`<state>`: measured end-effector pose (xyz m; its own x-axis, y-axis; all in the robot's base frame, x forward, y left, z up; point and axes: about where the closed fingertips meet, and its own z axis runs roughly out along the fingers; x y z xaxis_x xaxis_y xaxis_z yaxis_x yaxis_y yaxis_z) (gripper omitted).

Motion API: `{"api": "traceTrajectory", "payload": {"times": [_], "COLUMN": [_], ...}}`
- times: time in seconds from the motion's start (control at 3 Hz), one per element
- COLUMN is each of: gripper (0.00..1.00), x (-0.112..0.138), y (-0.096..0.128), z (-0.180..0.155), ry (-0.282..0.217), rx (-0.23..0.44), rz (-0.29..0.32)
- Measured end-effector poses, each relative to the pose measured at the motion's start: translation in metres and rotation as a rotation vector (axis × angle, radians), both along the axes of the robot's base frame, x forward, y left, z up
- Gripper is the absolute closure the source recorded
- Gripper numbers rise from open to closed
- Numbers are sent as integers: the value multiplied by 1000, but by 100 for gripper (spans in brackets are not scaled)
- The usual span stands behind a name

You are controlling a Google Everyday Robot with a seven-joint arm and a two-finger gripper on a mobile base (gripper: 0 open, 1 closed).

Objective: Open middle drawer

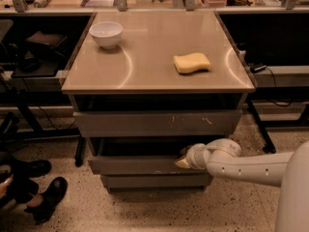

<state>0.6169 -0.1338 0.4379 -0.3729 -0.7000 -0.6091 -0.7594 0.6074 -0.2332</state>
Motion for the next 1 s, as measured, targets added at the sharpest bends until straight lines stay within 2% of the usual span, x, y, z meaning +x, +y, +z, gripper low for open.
{"api": "traceTrajectory", "payload": {"times": [0.67,1.0], "gripper": [100,100], "x": [-32,-32], "y": [2,2], "z": [1,0], "ry": [-35,-35], "rx": [-35,-35], "rz": [102,102]}}
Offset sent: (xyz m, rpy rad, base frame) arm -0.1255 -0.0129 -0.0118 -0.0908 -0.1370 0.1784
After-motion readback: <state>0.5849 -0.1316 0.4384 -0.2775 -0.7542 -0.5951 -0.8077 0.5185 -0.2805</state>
